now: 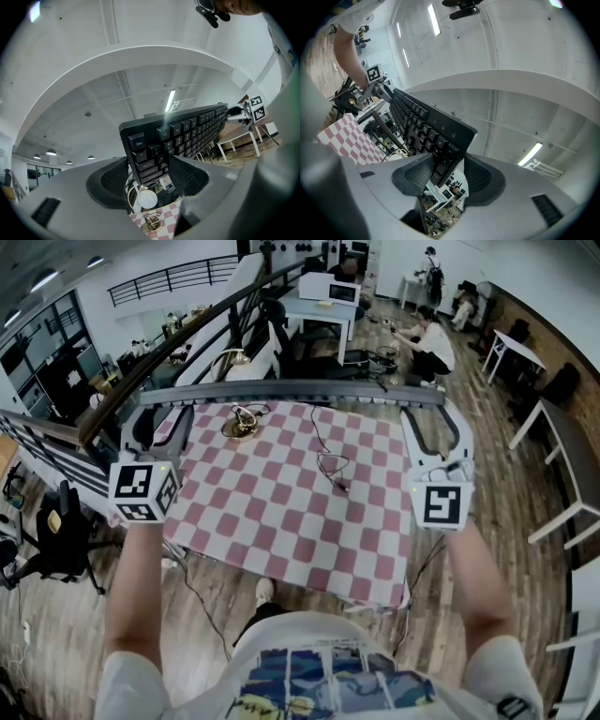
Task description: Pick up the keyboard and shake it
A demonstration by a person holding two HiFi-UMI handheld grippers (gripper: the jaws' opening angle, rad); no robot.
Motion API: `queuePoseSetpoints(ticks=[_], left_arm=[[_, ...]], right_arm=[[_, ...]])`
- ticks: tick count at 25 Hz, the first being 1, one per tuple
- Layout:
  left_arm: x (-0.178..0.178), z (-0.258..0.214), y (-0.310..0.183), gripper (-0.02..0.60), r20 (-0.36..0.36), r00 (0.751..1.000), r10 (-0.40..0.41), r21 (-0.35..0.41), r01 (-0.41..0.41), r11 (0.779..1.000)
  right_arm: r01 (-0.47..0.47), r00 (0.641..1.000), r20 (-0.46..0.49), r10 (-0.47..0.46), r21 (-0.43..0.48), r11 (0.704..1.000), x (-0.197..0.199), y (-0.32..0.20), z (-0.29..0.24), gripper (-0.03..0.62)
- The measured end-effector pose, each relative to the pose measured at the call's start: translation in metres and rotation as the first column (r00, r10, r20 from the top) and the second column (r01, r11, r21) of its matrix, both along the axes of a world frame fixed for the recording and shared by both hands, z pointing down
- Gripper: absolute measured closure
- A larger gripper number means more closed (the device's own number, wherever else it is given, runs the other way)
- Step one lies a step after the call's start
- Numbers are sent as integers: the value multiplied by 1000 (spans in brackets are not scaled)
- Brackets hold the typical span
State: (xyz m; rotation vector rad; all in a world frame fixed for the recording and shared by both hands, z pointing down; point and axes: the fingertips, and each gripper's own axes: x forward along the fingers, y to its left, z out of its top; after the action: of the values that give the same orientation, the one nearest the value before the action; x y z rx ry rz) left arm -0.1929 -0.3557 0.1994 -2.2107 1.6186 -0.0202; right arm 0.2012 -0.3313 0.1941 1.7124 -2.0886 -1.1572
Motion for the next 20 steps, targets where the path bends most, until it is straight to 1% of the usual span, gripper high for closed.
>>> queuePoseSetpoints(ticks=[20], left_arm=[[13, 3, -1, 322, 1, 1000, 9, -9, -9, 1000]], right_arm=[[-14, 1000, 2, 14, -17, 1000, 13, 0, 5, 388]])
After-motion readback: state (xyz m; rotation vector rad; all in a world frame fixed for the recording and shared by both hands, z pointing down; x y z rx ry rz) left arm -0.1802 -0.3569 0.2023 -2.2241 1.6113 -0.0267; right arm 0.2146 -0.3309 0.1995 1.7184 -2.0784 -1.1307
